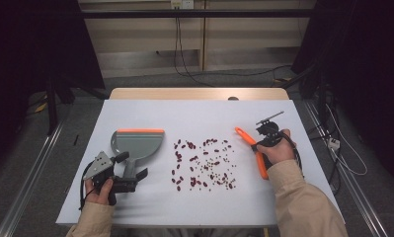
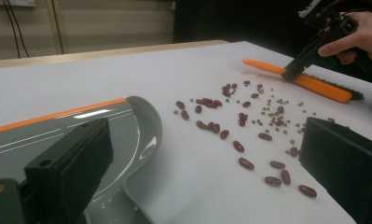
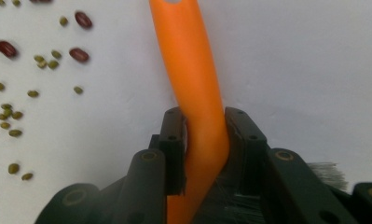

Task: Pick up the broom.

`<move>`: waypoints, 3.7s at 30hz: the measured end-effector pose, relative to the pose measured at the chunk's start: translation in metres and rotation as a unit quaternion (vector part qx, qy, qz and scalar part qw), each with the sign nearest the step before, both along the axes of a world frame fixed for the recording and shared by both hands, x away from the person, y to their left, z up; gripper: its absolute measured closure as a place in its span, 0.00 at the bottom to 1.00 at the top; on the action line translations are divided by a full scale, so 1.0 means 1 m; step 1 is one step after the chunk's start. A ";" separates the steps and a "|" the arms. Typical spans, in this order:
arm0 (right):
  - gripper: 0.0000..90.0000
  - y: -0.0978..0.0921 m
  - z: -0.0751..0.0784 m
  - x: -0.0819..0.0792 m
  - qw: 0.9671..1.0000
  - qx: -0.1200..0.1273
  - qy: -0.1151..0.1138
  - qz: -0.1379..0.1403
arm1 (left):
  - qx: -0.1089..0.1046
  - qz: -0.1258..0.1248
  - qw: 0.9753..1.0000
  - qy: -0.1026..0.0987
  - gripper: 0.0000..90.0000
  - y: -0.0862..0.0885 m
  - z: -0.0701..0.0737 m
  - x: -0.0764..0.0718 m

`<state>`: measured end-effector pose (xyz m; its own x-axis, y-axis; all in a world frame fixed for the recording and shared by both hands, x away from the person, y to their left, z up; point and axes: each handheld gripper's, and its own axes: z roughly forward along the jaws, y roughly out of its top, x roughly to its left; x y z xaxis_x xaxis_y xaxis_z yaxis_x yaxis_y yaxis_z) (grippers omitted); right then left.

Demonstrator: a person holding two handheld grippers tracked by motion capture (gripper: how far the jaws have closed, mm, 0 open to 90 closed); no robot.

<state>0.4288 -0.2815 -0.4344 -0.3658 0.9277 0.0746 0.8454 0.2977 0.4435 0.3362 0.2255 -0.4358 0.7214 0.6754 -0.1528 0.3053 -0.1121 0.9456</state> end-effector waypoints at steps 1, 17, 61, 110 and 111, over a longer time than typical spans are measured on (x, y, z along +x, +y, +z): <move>0.78 -0.001 0.002 -0.001 1.000 0.009 -0.004 0.000 | 0.000 0.001 1.000 0.000 0.03 0.000 0.000 0.000; 0.78 -0.041 0.034 -0.062 0.956 0.167 -0.239 -0.042 | 0.001 -0.035 0.999 -0.031 0.03 -0.034 0.022 -0.006; 0.79 0.052 0.081 -0.058 0.889 0.290 -0.351 0.043 | -0.024 -0.111 0.993 0.019 0.11 -0.173 0.037 0.025; 0.13 0.138 0.062 -0.053 0.917 0.260 -0.303 -0.007 | 0.041 -0.001 0.998 0.036 0.79 -0.167 0.028 0.035; 0.13 0.138 0.062 -0.053 0.917 0.260 -0.303 -0.007 | 0.043 0.001 0.998 0.035 0.79 -0.167 0.028 0.035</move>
